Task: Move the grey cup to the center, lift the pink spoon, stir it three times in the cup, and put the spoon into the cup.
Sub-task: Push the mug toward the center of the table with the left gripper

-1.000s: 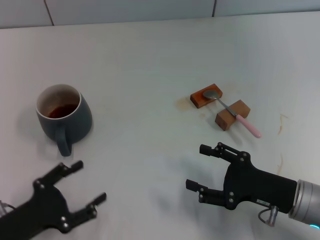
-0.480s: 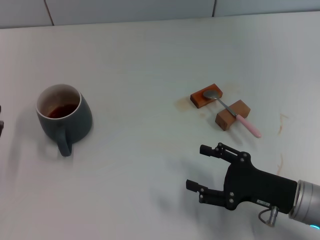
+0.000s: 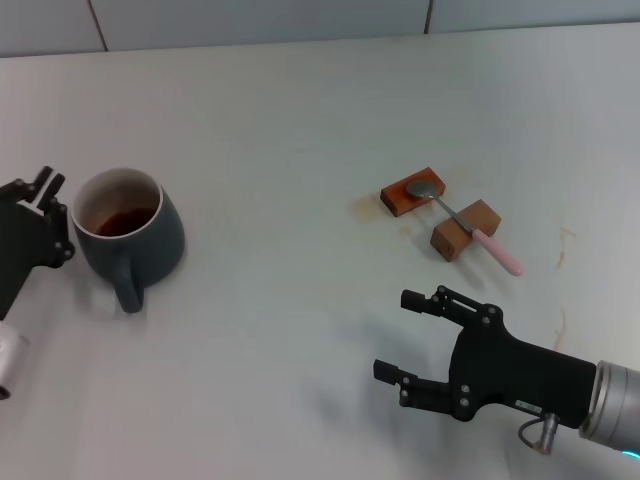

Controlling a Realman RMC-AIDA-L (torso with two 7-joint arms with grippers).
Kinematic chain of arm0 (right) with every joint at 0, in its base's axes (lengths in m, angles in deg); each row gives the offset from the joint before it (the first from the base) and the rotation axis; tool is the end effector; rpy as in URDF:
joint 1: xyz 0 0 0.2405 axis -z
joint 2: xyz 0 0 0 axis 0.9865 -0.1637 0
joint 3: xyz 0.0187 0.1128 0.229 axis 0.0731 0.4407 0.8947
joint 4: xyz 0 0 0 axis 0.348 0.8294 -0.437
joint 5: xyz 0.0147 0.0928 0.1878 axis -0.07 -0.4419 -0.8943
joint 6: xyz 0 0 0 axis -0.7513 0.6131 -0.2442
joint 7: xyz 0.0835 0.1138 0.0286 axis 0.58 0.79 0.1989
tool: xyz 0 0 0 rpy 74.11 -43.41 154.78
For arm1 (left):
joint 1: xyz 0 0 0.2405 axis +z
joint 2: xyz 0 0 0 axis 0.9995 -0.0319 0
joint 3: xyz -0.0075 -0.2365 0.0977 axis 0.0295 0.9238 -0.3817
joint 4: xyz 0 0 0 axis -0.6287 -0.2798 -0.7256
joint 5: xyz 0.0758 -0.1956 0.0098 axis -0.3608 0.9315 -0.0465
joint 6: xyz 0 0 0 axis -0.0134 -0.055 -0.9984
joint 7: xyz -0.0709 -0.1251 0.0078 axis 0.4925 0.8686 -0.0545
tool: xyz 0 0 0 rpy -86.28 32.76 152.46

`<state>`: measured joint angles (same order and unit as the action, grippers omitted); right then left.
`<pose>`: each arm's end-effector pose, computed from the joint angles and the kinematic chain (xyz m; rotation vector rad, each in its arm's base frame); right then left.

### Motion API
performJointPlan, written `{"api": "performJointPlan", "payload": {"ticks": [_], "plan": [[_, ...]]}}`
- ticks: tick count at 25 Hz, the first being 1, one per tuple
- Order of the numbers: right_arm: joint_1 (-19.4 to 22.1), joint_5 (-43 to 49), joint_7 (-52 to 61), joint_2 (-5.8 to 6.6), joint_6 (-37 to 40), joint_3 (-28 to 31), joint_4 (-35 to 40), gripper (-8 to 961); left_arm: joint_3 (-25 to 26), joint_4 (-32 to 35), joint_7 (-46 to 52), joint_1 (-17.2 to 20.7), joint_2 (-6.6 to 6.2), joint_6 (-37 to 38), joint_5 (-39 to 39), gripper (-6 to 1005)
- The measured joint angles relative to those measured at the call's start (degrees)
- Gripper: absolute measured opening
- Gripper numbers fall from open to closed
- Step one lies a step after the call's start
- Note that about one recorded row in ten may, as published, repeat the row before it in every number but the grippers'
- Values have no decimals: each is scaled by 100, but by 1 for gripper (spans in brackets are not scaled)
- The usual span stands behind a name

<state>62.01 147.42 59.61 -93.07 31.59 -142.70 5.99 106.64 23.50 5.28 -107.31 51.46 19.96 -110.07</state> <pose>0.3036 0.2145 -0.0828 -2.5477 0.3376 0.8967 -0.3461 0.2868 -0.0295 -1.8008 0.1095 -0.1748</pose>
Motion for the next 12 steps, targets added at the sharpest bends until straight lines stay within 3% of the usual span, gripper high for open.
{"api": "performJointPlan", "payload": {"ticks": [6,12], "plan": [[10,-1,0,9,0,0,0,831,-314,-139,-38,-77,-4,-137,-10,-2],[9,0,0,16,0,0,0,831,-669,-480,-35,-28,1,-226,-15,12]]}}
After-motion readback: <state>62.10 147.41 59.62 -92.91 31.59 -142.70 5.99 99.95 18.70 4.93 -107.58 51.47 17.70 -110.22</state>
